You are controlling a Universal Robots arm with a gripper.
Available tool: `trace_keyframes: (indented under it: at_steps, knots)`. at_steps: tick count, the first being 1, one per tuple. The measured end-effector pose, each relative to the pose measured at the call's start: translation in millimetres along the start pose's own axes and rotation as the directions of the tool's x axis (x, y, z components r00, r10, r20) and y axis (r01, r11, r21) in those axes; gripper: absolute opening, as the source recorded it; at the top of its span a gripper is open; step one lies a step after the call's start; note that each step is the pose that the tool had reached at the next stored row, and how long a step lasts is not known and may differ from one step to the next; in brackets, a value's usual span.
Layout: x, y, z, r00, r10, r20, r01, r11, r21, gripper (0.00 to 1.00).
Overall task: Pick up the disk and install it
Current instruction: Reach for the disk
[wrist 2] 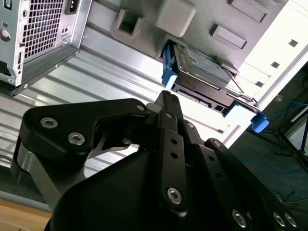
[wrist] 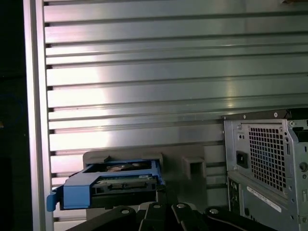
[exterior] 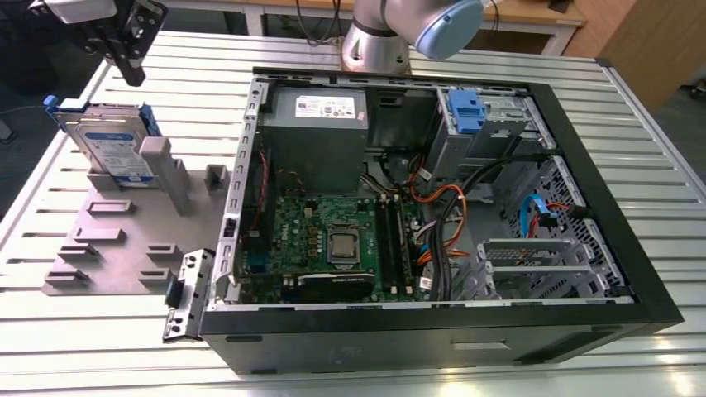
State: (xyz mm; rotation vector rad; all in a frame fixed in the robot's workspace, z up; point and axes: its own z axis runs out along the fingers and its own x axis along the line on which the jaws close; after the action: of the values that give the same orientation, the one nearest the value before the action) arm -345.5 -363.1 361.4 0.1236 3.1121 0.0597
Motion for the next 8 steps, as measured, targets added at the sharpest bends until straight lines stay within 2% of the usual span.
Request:
trace_keyframes:
  at_steps: [8]
  knots:
    - [0.4,-0.1,0.0,1.0,0.0,-0.0001,0.0,1.0,0.0,0.11]
